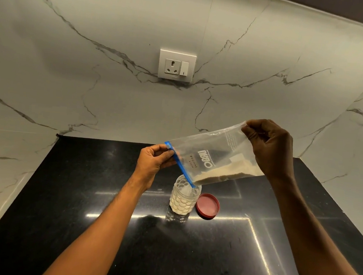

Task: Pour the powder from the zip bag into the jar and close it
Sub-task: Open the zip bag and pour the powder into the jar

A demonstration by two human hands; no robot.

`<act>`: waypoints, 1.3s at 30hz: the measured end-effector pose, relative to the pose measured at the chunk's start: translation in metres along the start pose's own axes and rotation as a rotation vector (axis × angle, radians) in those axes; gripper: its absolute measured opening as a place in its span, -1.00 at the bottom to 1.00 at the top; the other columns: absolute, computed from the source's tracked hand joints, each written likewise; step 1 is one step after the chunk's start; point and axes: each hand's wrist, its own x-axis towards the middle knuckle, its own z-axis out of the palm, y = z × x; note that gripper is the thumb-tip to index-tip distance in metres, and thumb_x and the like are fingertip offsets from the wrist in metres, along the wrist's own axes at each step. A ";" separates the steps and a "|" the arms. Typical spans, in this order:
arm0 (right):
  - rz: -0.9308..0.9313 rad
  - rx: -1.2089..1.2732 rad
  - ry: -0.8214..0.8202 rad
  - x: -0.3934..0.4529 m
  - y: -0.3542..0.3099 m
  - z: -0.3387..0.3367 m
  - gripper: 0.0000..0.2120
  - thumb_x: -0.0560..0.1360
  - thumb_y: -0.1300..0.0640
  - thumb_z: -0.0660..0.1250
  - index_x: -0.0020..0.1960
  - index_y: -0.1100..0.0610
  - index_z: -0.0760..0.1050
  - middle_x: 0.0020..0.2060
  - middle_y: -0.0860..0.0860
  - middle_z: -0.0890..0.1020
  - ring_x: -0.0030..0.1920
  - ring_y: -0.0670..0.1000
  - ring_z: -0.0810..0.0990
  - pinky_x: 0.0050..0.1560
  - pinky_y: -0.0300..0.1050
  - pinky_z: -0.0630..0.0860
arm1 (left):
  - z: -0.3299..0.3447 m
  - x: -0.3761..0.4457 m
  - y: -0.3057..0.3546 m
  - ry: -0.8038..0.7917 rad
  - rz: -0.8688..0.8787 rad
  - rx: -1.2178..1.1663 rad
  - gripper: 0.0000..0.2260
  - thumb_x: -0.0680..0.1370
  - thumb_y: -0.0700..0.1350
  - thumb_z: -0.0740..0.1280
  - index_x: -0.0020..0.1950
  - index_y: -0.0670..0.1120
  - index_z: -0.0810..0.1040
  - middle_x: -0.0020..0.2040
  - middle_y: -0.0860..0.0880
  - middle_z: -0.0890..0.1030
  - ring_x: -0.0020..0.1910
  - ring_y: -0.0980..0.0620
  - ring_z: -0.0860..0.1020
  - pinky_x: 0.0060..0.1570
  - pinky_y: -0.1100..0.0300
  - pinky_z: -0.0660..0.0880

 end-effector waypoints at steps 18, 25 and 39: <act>-0.010 -0.012 -0.014 0.005 -0.006 -0.001 -0.83 0.51 0.17 0.42 0.05 0.24 0.63 -0.11 0.00 0.64 -0.14 -0.07 0.60 -0.14 -0.55 0.46 | 0.001 -0.002 0.005 0.010 -0.002 -0.010 -0.87 0.56 -0.30 0.35 0.04 -0.14 0.65 0.03 -0.13 0.73 0.07 -0.15 0.70 -0.04 0.09 0.68; 0.004 -0.030 -0.027 0.004 -0.004 -0.003 -0.82 0.51 0.15 0.42 0.05 0.23 0.63 -0.11 0.03 0.66 -0.14 -0.06 0.61 -0.15 -0.48 0.48 | 0.003 -0.003 0.006 0.010 -0.004 -0.003 -0.87 0.56 -0.30 0.35 0.05 -0.15 0.64 0.02 -0.11 0.74 0.04 -0.12 0.71 -0.05 0.10 0.68; -0.013 -0.033 -0.030 0.004 -0.008 -0.001 -0.82 0.51 0.16 0.42 0.05 0.24 0.63 -0.11 0.01 0.64 -0.15 -0.07 0.60 -0.13 -0.60 0.43 | 0.003 -0.003 0.006 0.012 -0.004 0.014 -0.86 0.55 -0.29 0.37 0.09 -0.20 0.63 0.05 -0.17 0.72 0.07 -0.16 0.70 -0.01 0.06 0.68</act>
